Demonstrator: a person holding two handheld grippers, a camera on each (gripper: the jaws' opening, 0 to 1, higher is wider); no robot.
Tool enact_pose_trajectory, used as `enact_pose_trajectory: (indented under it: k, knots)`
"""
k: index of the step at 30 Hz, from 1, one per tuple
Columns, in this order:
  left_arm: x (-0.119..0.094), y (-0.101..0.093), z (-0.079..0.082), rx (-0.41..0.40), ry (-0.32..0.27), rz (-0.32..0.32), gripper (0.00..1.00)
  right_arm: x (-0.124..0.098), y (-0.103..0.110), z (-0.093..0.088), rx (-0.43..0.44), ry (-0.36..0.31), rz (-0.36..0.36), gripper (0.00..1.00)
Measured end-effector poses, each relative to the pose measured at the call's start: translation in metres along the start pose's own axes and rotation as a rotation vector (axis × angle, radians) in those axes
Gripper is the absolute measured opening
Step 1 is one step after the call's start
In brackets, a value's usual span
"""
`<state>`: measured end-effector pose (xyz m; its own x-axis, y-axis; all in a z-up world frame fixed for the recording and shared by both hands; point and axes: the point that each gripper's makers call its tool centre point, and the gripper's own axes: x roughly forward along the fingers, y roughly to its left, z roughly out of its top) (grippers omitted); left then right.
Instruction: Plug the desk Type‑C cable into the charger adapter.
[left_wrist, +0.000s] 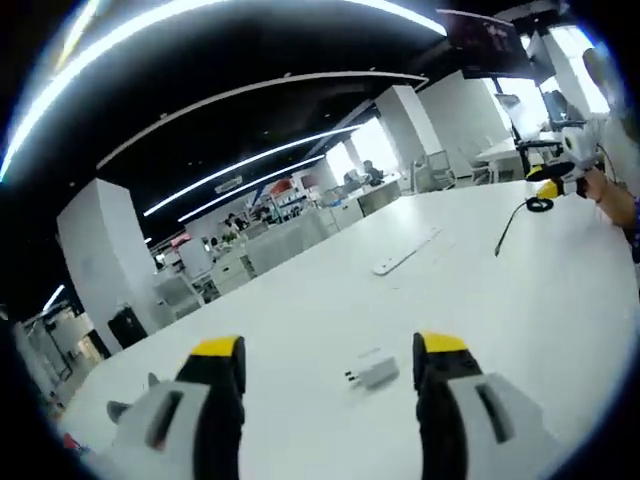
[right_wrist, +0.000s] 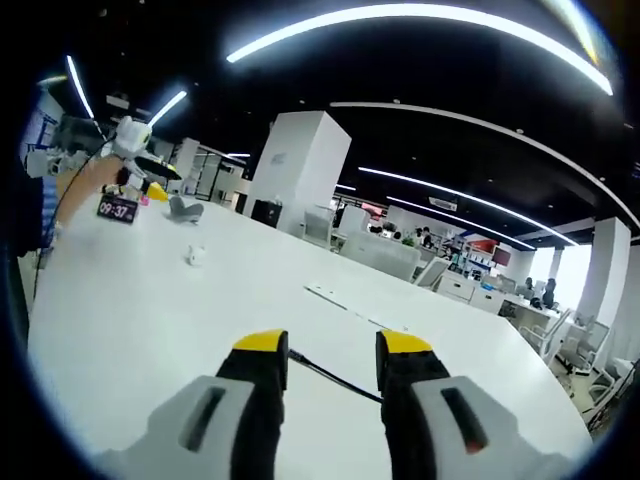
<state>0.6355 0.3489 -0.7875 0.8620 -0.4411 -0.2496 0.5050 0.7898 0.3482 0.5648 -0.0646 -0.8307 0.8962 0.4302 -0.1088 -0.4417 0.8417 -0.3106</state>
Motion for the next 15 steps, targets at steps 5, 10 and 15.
enact_pose_trajectory:
  k: [5,10,15]
  knots:
    - [0.02,-0.009,-0.011,0.054,0.089,-0.099,0.74,0.003,0.003,-0.004,-0.007,0.015,0.016,0.35]
    - [0.039,-0.008,-0.017,0.116,0.142,-0.15,0.73,0.004,0.005,-0.005,-0.011,0.023,0.022,0.35]
    - [0.057,-0.01,-0.03,0.219,0.21,-0.23,0.73,0.004,0.007,-0.006,-0.016,0.026,0.025,0.35]
